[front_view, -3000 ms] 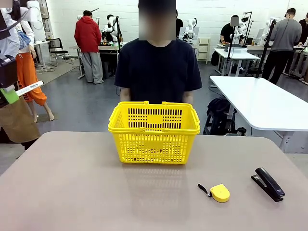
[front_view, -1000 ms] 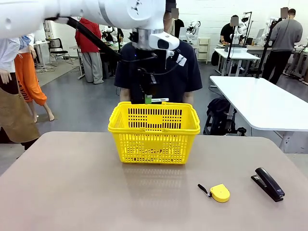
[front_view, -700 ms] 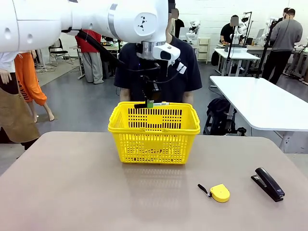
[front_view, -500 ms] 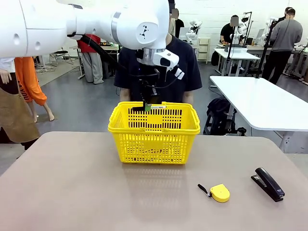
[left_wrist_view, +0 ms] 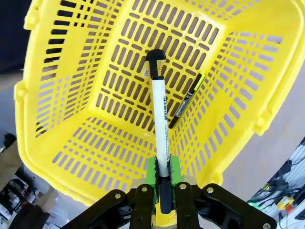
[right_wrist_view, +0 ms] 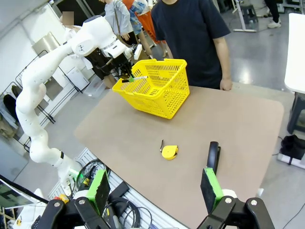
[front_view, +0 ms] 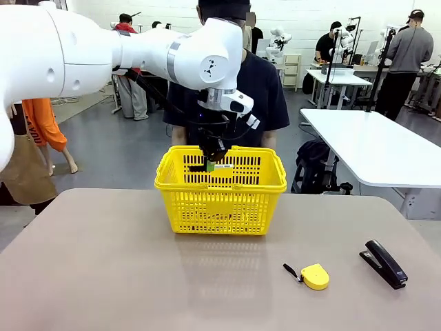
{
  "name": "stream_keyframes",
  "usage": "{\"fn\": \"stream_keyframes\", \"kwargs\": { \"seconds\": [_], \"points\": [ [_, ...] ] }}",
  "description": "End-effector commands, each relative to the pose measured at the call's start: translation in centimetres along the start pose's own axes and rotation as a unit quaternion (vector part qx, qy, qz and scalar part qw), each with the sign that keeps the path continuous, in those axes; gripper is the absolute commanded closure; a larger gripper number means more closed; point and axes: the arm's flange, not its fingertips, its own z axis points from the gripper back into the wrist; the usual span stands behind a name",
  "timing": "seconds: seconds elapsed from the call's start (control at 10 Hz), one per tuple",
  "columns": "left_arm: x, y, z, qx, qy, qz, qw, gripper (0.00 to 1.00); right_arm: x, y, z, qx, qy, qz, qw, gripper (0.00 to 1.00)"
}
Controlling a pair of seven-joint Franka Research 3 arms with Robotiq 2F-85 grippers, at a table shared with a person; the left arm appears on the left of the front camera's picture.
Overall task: Place the items the person wants into the basket.
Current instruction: Pick up the item the person points to and place it in the Market Basket.
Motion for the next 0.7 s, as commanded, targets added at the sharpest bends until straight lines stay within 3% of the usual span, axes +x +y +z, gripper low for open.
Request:
{"fn": "stream_keyframes", "kwargs": {
  "seconds": [0.0, 0.6],
  "points": [
    [0.6, -0.3, -0.7, -0.025, -0.017, 0.028, 0.999, 0.86, 0.2, 0.0, -0.1, 0.01, -0.011, 0.007, 1.0, 0.0],
    [1.2, 0.9, -3.3, -0.042, -0.011, 0.055, 0.998, 0.86, 0.2, 0.0, -0.1, 0.01, -0.011, 0.007, 1.0, 0.0]
  ]
}}
